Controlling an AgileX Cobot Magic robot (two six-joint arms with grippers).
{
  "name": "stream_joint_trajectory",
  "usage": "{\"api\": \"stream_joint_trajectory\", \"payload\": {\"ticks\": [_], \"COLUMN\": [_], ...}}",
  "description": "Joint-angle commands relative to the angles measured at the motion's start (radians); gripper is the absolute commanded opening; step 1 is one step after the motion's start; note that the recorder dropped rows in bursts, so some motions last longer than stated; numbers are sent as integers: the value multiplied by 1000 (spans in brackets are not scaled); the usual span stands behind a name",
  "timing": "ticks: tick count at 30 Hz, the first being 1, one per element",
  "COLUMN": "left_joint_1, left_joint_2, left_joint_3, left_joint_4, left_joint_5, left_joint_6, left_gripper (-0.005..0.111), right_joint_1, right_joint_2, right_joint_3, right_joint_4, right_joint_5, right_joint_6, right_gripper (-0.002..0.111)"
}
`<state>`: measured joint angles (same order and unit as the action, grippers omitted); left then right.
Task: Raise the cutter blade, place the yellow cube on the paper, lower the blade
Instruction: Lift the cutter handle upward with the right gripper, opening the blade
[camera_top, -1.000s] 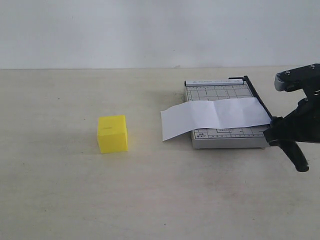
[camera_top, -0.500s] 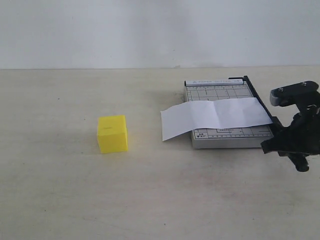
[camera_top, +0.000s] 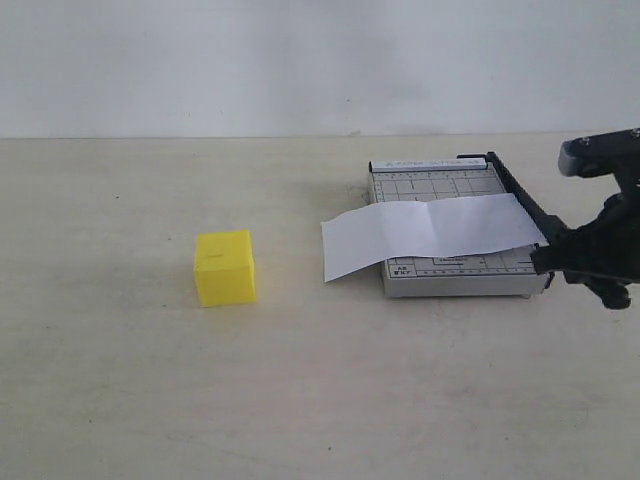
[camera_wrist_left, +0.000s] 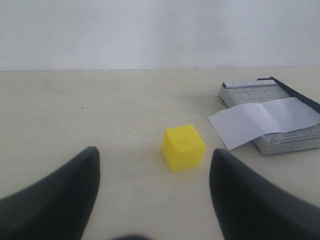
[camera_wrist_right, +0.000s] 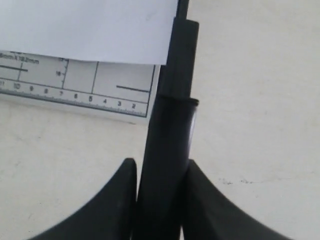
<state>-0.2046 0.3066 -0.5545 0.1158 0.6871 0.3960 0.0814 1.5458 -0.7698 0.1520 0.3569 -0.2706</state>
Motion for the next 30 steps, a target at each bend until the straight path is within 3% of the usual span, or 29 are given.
{"api": "stream_joint_trajectory", "payload": {"ticks": [1,15,17,19,20,22,30], "left_joint_1": [-5,-5,-5,-5,-5,-5,-5], "left_joint_2": [-3,-3,-3,-3,-3,-3,-3], "left_joint_3": [2,2,2,2,2,2,2], "left_joint_4": [5,1,1,1,1,1,1], "left_joint_5": [-10,-10,-10,-10,-10,-10,-10], "left_joint_6": [-8,-16,-16,-16,-16,-16,-16], "left_gripper": [60,60,60,60,60,60,60], "right_joint_1": [8,8,8,8,8,8,8], "right_joint_2": [-77,-86,-86,-86,-86,-86,-164], "right_joint_3": [-77,-178,-178,-178,-178,-178,-164], "right_joint_4": [-33,-35,-35,-35,-32,-31,-12], "right_joint_5": [25,86,86,86,84,84,0], "right_joint_6": [-46,-46,-46,-46,-45,-37,-34], "right_gripper": [0,4,17,40,59,78,54]}}
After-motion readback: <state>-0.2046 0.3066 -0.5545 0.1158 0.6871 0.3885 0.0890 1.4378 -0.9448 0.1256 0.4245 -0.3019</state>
